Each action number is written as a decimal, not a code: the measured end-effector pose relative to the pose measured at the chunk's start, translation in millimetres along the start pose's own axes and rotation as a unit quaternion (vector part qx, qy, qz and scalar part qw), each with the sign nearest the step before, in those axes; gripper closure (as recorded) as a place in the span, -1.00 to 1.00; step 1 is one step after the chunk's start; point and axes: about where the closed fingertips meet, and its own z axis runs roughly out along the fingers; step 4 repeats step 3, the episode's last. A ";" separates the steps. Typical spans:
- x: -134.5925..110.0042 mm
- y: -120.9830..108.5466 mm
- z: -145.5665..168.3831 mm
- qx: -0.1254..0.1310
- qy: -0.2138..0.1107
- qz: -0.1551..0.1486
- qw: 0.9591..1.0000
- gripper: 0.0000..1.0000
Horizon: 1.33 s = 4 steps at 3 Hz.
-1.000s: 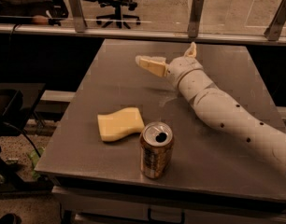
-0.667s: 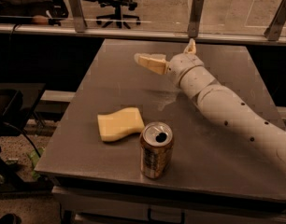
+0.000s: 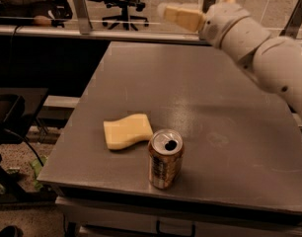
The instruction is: Place blue plastic bottle upright
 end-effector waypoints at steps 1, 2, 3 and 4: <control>-54.4 -17.4 9.3 -0.019 0.016 -0.039 0.999 -1.00; -76.4 -42.2 1.0 -0.020 0.024 -0.051 0.998 -1.00; -77.5 -41.6 1.0 -0.020 0.023 -0.050 0.998 -1.00; -77.5 -41.6 1.0 -0.020 0.023 -0.050 0.998 -1.00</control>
Offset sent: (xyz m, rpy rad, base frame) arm 0.0030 -0.0163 0.0555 -0.0903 -0.0171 0.0138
